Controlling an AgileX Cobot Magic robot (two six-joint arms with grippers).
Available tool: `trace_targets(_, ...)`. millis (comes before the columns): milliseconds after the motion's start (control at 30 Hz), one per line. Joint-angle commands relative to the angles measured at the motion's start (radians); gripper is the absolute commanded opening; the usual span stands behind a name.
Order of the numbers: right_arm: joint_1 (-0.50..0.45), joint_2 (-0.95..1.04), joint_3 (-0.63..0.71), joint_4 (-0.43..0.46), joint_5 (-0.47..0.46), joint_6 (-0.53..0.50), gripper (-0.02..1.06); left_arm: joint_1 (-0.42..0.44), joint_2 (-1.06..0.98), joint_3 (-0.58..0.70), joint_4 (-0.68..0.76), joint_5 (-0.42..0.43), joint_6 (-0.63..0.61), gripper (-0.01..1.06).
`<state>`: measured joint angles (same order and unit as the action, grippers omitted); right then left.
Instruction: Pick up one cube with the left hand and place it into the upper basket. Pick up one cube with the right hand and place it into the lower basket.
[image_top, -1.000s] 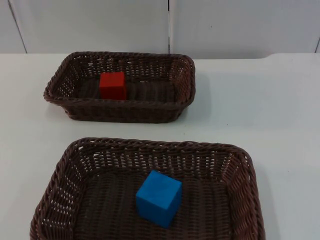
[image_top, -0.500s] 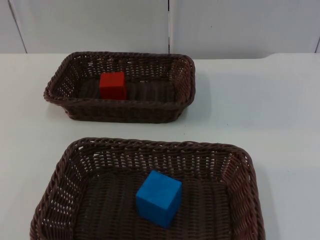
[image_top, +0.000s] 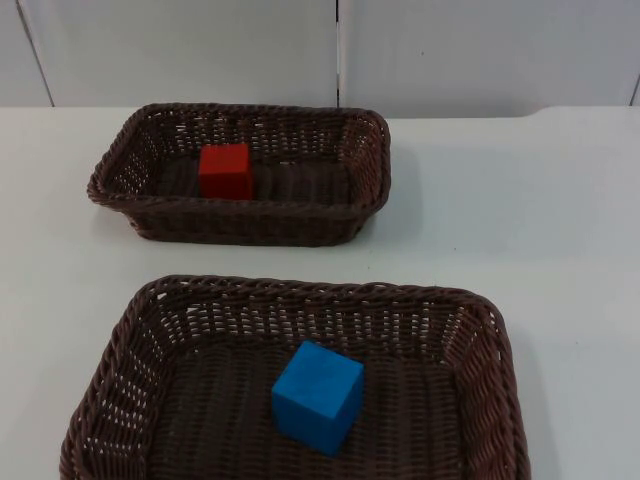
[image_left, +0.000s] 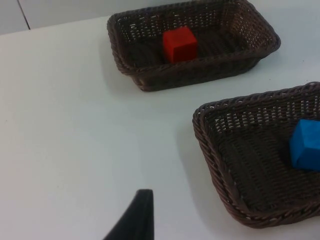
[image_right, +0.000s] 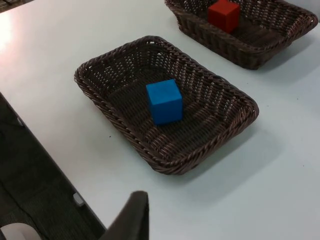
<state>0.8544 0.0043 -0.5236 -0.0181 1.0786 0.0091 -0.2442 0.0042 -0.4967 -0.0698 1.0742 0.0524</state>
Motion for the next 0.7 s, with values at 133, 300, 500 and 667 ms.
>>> trace_targets(133,0.007,-0.004,0.008,-0.004,0.001,-0.001,1.05,-0.003,-0.004,0.004,0.006,0.001,-0.006,1.05)
trace_targets(300,0.007,-0.004,0.008,-0.004,0.001,-0.001,1.05,-0.003,-0.004,0.004,0.006,0.001,-0.006,1.05)
trace_targets(500,0.007,-0.004,0.008,-0.002,0.001,-0.001,1.05,-0.003,-0.004,0.004,0.006,0.001,-0.006,1.05)
trace_targets(667,0.007,-0.004,0.008,-0.002,0.001,-0.001,1.05,-0.003,-0.004,0.004,0.006,0.001,-0.006,1.05)
